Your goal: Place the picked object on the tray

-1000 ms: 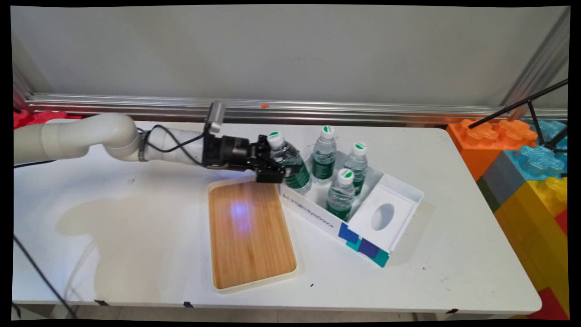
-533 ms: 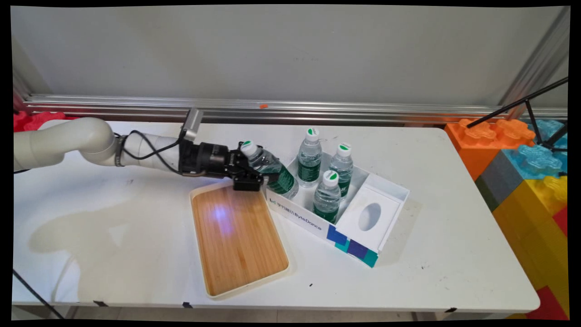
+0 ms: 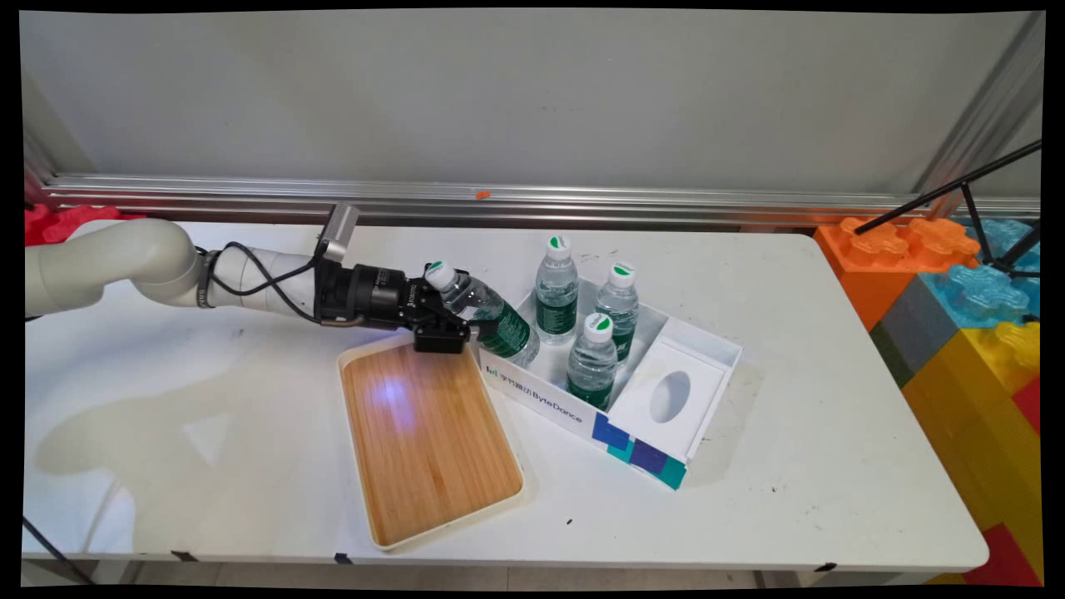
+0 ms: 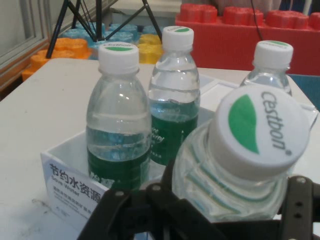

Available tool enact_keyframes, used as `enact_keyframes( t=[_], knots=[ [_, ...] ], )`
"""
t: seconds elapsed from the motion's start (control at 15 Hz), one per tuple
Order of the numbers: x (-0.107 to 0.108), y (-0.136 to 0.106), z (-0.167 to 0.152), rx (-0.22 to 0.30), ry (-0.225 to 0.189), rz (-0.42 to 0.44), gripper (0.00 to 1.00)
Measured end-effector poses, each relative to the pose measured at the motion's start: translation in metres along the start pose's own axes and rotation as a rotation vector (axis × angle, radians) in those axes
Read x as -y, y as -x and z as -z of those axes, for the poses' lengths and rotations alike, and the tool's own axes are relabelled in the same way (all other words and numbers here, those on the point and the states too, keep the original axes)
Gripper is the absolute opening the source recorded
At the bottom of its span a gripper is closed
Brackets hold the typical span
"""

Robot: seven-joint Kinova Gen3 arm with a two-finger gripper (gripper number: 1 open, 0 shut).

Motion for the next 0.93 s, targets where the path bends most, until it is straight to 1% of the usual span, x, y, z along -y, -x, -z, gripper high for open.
enact_keyframes(
  t=[0.2, 0.4, 0.53, 0.93],
  knots=[
    [0.0, -0.009, -0.006, -0.022, -0.012, 0.006, 0.0],
    [0.0, -0.029, -0.02, -0.065, -0.027, 0.011, 0.0],
    [0.0, -0.042, -0.031, -0.086, -0.03, 0.011, 0.0],
    [0.004, -0.07, -0.048, -0.137, -0.044, 0.012, 0.0]
  ],
)
